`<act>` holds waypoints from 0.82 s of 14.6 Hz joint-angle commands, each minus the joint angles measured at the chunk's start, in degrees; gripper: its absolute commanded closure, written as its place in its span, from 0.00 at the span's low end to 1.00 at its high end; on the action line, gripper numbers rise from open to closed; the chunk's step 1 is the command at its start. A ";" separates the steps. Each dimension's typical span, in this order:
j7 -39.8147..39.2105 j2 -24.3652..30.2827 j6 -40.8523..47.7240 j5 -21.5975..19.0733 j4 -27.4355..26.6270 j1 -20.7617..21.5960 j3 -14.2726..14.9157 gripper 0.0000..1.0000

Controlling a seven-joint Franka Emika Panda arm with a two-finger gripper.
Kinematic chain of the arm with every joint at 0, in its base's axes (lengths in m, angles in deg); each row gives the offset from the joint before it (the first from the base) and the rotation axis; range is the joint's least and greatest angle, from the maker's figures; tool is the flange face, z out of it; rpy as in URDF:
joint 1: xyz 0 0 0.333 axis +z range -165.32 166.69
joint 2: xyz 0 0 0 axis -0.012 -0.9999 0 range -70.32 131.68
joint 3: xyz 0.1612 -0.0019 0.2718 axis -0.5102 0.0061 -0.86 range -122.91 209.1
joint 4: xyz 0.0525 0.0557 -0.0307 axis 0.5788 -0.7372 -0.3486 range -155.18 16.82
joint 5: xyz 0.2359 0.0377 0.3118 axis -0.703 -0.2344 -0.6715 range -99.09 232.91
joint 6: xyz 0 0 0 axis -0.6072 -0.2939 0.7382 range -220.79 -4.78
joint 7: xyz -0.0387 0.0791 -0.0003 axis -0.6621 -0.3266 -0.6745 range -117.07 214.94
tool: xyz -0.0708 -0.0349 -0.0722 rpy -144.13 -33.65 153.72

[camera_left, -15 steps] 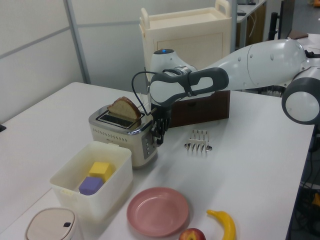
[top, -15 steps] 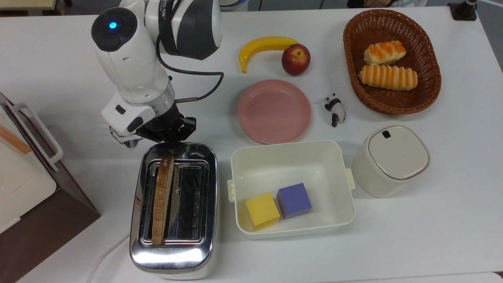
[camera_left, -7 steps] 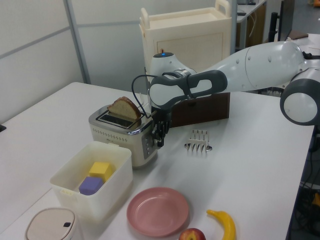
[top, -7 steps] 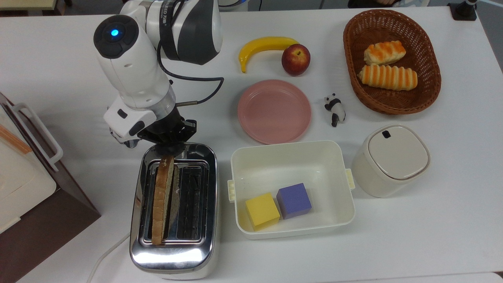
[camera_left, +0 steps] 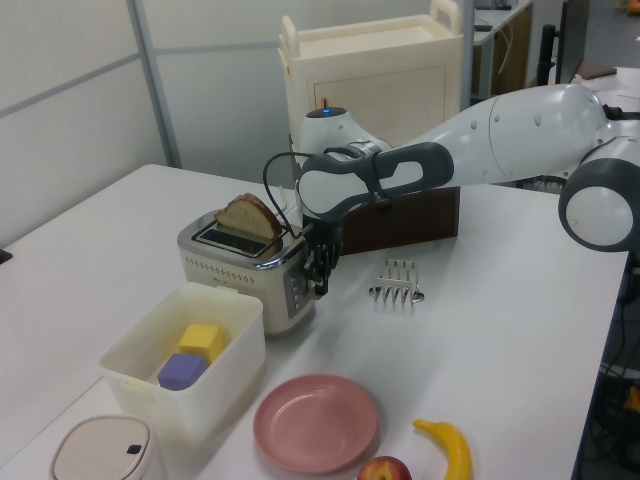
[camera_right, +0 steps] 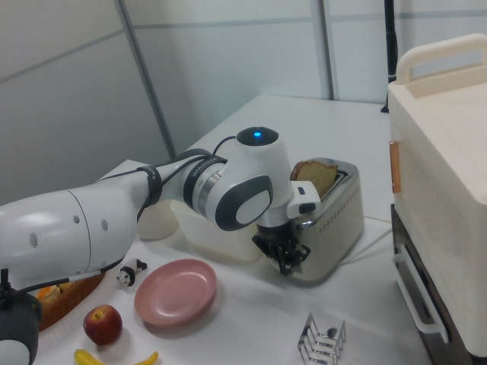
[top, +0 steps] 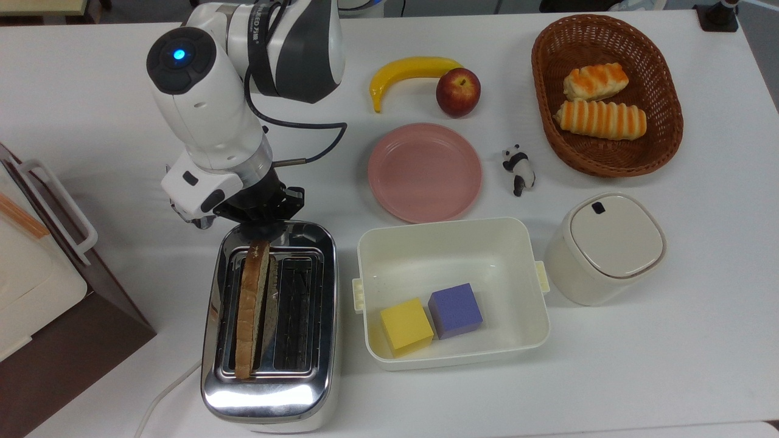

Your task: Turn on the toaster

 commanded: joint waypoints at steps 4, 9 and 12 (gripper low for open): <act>-0.14 1.02 -2.30 1.08 -1.94 0.66 1.03 0.97; -0.14 9.54 6.83 3.45 -1.68 0.39 1.29 0.85; -0.23 13.24 13.77 4.51 1.22 0.31 1.47 0.63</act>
